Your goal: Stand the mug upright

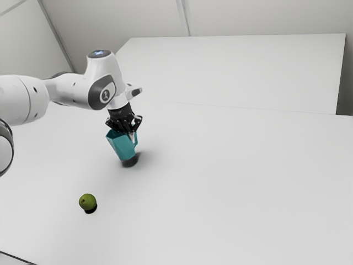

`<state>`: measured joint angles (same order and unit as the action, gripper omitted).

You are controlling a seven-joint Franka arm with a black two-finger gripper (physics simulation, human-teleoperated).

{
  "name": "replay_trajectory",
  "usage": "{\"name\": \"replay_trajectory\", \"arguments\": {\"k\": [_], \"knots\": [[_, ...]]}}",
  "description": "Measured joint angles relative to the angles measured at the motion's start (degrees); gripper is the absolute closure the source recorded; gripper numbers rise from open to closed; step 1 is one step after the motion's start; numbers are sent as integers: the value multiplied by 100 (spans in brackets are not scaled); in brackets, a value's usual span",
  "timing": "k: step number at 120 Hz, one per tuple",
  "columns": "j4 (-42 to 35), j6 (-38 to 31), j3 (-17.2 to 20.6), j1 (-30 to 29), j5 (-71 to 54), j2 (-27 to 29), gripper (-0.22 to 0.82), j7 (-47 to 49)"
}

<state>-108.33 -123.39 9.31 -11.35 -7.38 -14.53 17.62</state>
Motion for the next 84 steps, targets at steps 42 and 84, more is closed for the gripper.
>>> {"name": "replay_trajectory", "arguments": {"k": [42,84], "knots": [[-303,-673,4,1,-179,-96,79,650],[-313,-673,93,6,-205,149,20,906]]}}
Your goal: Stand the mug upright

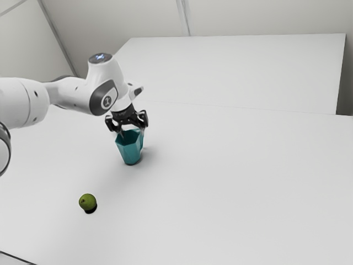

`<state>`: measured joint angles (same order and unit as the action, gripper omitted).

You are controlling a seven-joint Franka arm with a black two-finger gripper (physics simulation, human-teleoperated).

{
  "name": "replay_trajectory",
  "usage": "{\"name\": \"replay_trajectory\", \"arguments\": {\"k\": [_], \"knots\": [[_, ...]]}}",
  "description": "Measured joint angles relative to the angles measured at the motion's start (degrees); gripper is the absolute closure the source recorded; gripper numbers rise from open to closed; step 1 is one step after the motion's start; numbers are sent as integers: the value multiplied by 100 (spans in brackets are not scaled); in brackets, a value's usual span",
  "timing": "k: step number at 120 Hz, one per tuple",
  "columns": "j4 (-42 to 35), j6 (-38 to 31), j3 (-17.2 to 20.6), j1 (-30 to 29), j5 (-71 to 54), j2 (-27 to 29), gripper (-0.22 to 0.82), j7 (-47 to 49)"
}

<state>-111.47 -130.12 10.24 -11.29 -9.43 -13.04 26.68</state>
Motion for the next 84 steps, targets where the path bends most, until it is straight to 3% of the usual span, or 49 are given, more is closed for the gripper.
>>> {"name": "replay_trajectory", "arguments": {"k": [31,84], "knots": [[63,321,38,215,-53,445,6,88],[671,1948,23,591,-53,1321,1,-411]]}}
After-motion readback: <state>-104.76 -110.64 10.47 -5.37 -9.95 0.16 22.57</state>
